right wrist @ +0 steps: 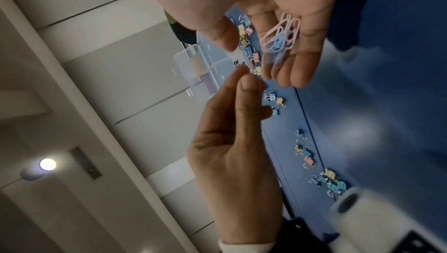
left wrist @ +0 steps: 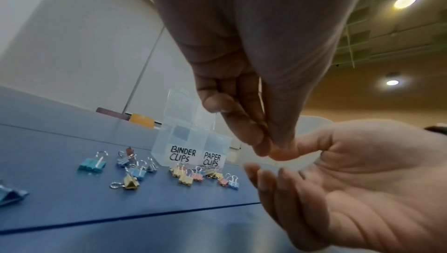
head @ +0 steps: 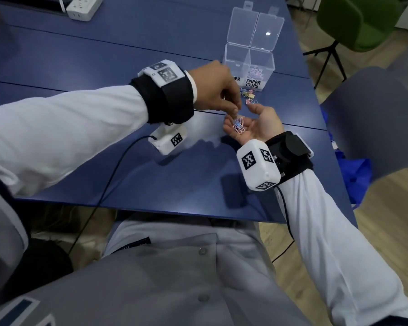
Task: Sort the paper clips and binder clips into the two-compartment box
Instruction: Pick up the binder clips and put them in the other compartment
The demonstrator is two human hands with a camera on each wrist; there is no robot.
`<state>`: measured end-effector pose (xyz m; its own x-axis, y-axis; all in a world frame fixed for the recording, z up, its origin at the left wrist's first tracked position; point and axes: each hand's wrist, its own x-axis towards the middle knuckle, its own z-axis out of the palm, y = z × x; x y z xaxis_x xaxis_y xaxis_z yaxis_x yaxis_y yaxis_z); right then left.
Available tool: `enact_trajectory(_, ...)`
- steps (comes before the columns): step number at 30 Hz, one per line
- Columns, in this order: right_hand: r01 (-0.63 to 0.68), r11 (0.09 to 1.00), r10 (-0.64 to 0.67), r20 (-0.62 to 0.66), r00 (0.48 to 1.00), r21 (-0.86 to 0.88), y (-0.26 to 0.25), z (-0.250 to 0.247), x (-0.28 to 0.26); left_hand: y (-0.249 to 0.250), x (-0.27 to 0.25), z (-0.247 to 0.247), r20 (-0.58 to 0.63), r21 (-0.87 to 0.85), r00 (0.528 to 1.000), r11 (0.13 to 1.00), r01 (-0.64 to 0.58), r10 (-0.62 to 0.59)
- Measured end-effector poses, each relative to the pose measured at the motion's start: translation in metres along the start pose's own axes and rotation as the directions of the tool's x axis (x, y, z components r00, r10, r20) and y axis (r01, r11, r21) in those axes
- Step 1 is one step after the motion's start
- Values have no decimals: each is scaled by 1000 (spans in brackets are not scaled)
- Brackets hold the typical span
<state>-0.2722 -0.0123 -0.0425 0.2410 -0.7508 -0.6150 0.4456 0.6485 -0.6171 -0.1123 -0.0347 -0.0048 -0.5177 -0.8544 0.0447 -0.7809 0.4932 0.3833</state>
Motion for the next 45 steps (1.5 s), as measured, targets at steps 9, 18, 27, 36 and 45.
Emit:
enact_trajectory(9,91,969,-96,-12,995,-228,-62,2,2,-45,-47,9,197,157,961,974,163,-192)
enact_trajectory(18,198,776,-350,-147,925,-599,-150,51,66,-53,-57,20,359,347,922,938,12,-144)
enact_trajectory(27,-26,243,-346,-112,931,-970,-156,47,129,-57,-60,24,352,350,932,936,-40,-92)
enact_trajectory(36,130,167,-432,46,901,-977,-159,38,121,-54,-42,-6,338,124,912,971,202,-233)
enact_trajectory(45,244,124,-479,158,863,-962,-168,39,107,-51,16,-25,152,73,946,958,278,-286)
